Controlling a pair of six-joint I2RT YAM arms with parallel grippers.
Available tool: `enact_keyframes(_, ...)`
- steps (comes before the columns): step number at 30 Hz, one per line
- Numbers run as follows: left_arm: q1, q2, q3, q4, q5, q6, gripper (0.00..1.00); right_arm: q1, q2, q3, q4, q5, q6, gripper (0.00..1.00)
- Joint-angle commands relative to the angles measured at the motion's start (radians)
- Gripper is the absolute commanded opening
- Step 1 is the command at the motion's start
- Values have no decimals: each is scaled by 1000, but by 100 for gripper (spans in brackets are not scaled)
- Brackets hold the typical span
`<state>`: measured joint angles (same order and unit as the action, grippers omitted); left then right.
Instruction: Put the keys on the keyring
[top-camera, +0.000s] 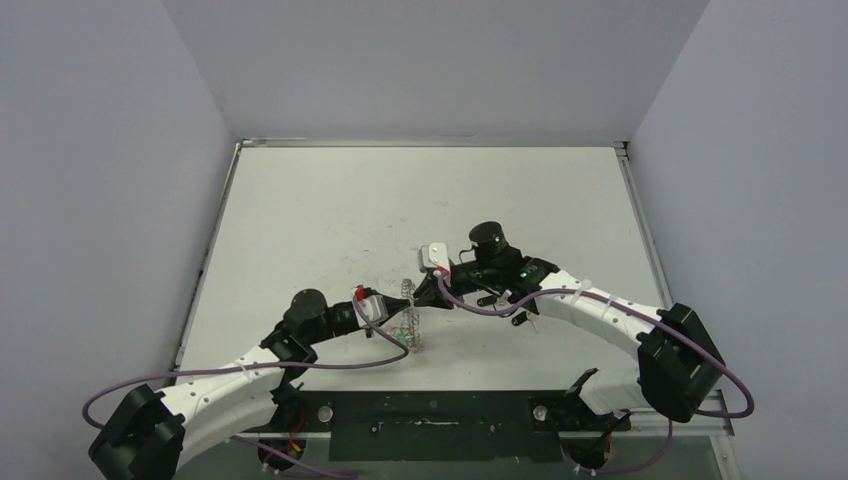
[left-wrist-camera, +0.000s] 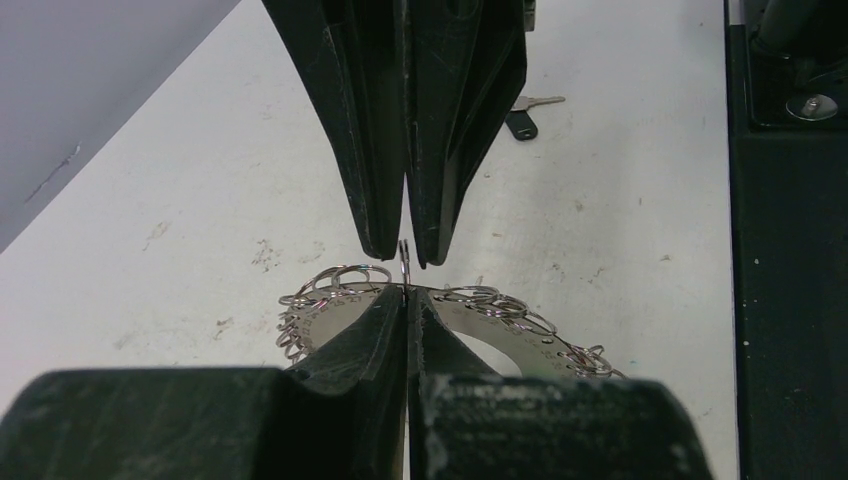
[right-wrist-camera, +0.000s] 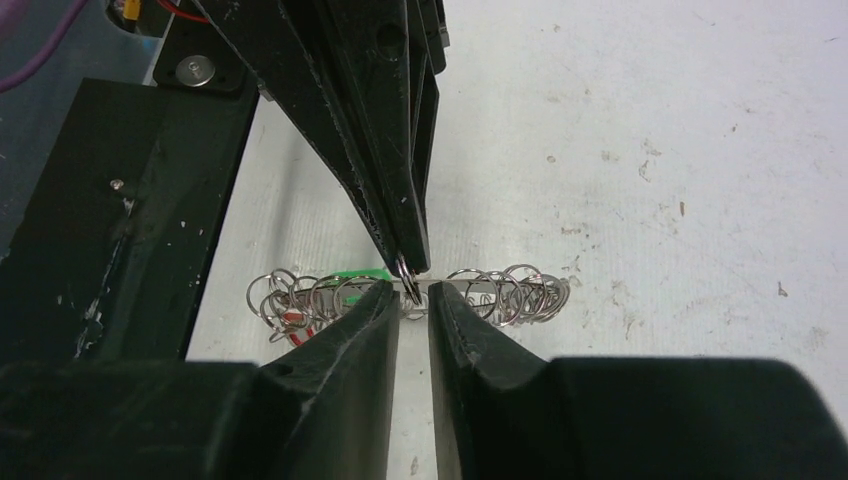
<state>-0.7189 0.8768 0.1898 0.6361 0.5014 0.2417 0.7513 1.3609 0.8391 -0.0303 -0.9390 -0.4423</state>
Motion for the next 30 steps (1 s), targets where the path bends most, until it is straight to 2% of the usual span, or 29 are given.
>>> enact_keyframes(1, 0, -51, 82, -102, -7, 48, 0, 12, -66, -7, 49, 10, -32, 24)
enact_keyframes(3, 0, -66, 99, -155, -16, 63, 0, 17, -79, -12, 52, 26, -38, 31)
enact_keyframes(6, -2, -70, 114, -194, -24, 71, 0, 23, -89, -15, 47, 41, -52, 36)
enact_keyframes(16, -6, -36, 125, -185, -22, 71, 0, 56, -72, -1, -38, 106, -104, 35)
enact_keyframes(21, -5, -7, 108, -153, -33, 45, 0, 31, -139, -88, 75, 262, 24, 40)
enact_keyframes(22, -6, 2, 103, -139, -38, 32, 2, 18, -151, -107, 98, 280, 54, 42)
enact_keyframes(24, -9, 28, 92, -104, -42, 4, 16, -10, -178, -150, 148, 316, 114, 47)
enact_keyframes(26, -15, 68, 88, -67, -40, -20, 23, -44, -206, -194, 206, 342, 167, 49)
enact_keyframes(30, -41, 168, 104, -4, -15, -47, 30, -105, -254, -264, 267, 393, 278, 51)
